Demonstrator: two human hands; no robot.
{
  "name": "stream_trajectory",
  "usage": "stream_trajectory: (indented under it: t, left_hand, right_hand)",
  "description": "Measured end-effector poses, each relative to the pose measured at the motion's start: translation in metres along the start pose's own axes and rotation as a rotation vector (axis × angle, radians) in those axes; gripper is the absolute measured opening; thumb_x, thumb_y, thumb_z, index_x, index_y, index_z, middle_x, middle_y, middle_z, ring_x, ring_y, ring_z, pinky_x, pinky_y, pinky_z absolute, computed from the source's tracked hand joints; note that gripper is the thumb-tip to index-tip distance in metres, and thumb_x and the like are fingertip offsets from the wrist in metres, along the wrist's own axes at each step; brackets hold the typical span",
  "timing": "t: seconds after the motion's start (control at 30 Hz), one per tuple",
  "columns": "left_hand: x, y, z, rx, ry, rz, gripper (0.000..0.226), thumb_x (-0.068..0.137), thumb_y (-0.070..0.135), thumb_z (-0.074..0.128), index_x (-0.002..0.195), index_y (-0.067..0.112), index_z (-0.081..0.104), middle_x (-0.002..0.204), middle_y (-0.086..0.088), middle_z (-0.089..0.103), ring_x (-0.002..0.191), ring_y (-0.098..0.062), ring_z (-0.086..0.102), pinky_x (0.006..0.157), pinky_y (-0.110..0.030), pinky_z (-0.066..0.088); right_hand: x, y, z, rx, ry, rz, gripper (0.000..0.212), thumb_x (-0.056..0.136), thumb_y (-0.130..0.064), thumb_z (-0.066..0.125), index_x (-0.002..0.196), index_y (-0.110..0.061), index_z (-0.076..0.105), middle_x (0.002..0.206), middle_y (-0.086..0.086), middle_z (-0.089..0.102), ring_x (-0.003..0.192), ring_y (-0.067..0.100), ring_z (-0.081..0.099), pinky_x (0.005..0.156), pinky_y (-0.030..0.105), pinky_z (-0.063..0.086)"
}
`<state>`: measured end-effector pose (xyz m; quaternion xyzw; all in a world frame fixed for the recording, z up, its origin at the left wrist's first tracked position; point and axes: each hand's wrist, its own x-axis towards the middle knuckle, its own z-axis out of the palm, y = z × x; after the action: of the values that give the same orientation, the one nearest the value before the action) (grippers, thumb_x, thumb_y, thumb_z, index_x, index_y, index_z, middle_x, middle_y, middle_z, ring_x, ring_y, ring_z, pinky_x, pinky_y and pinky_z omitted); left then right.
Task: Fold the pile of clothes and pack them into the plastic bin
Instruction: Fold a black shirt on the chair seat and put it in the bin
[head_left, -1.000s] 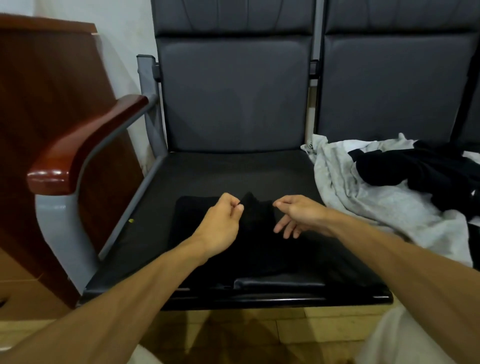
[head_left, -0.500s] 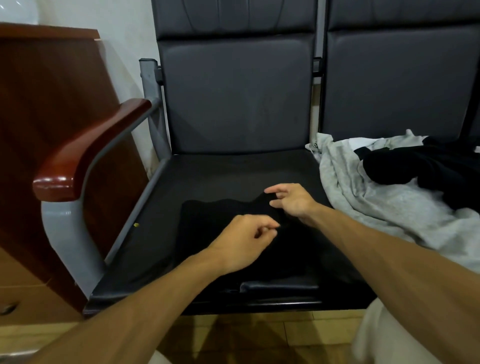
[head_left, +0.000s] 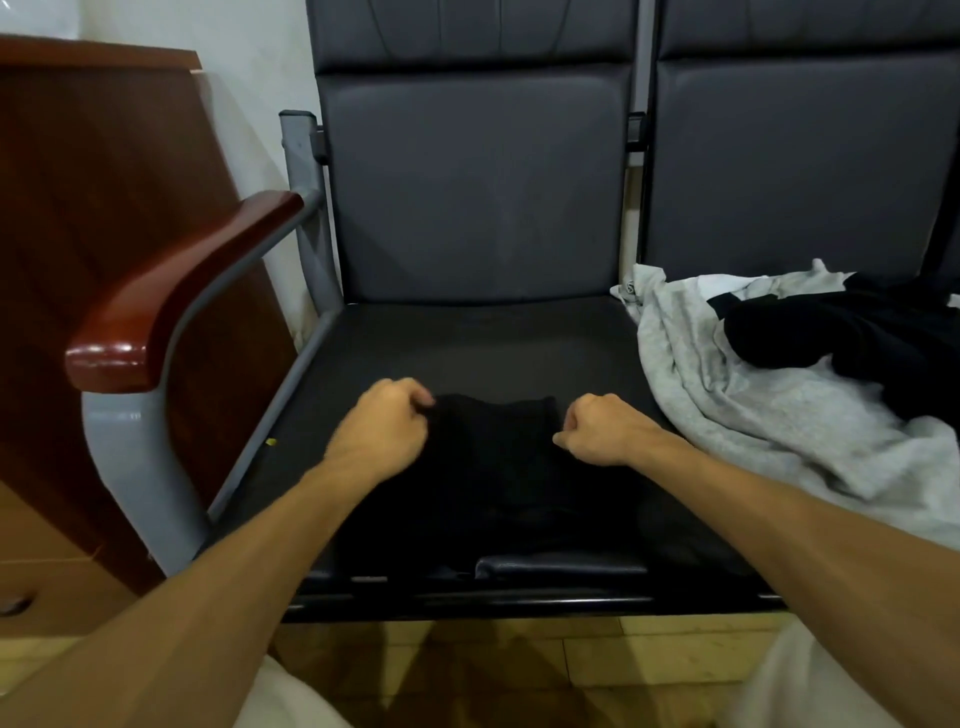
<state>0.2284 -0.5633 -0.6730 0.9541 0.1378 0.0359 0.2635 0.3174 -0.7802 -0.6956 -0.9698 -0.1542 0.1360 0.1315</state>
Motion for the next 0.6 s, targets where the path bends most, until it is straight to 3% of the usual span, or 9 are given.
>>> stream_trajectory:
  t: [0.07,0.13,0.23,0.33,0.43,0.53,0.6]
  left_hand:
    - [0.008,-0.025,-0.009,0.243,-0.047,-0.198,0.044,0.094,0.02,0.056,0.134,0.009,0.04,0.136,-0.014,0.041,0.118,-0.029,0.051,0.099,-0.043,0.045]
    - [0.011,-0.039,-0.012,0.304,-0.101,-0.367,0.065,0.094,0.04,0.055,0.14,0.003,0.028,0.144,-0.017,0.032,0.125,-0.033,0.045,0.102,-0.045,0.042]
    - [0.008,-0.045,-0.011,0.345,-0.255,-0.361,0.074,0.093,0.06,0.043,0.137,0.001,0.04,0.14,-0.015,0.043,0.123,-0.03,0.048,0.1,-0.037,0.042]
    - [0.005,-0.046,-0.011,0.321,-0.37,-0.293,0.059,0.093,0.055,0.05,0.121,0.004,0.054,0.109,-0.006,0.057,0.1,-0.022,0.056,0.078,-0.03,0.043]
    - [0.007,-0.047,-0.012,0.151,-0.321,-0.296,0.042,0.092,0.042,0.057,0.117,0.008,0.053,0.112,-0.005,0.057,0.095,-0.018,0.056,0.075,-0.031,0.046]
    - [0.009,-0.045,-0.011,-0.19,-0.218,-0.402,0.049,0.093,0.032,0.056,0.135,0.01,0.043,0.129,-0.01,0.052,0.111,-0.025,0.054,0.093,-0.037,0.048]
    - [0.005,-0.043,-0.014,-0.454,-0.205,-0.524,0.049,0.089,0.018,0.06,0.135,0.011,0.042,0.127,-0.014,0.05,0.111,-0.03,0.053,0.094,-0.043,0.049]
  right_hand:
    - [-0.002,-0.008,-0.001,-0.059,-0.054,0.03,0.031,0.092,-0.038,0.056,0.077,-0.012,0.062,0.068,0.002,0.064,0.066,0.018,0.066,0.08,0.034,0.056]
    - [-0.003,-0.019,0.0,-0.107,-0.121,0.066,0.042,0.093,-0.049,0.053,0.068,-0.015,0.057,0.062,-0.001,0.062,0.057,0.016,0.062,0.078,0.031,0.055]
    - [0.001,-0.033,0.003,-0.102,-0.202,0.101,0.051,0.089,-0.062,0.052,0.074,-0.013,0.052,0.072,0.0,0.058,0.062,0.015,0.058,0.068,0.028,0.049]
    - [0.003,-0.046,0.006,-0.092,-0.264,0.091,0.044,0.089,-0.055,0.057,0.096,-0.013,0.052,0.081,-0.002,0.051,0.07,0.014,0.054,0.063,0.026,0.044]
    - [0.003,-0.053,0.006,-0.059,-0.328,0.086,0.035,0.093,-0.045,0.057,0.104,-0.011,0.051,0.086,0.0,0.053,0.071,0.014,0.052,0.057,0.023,0.042]
    - [0.005,-0.05,0.01,0.119,-0.342,0.108,0.046,0.095,-0.04,0.055,0.13,-0.012,0.047,0.129,0.005,0.051,0.104,0.021,0.054,0.077,0.029,0.049]
    - [0.003,-0.049,0.011,0.223,-0.279,0.087,0.055,0.098,-0.041,0.049,0.142,-0.009,0.037,0.144,0.005,0.042,0.12,0.023,0.048,0.088,0.032,0.047]
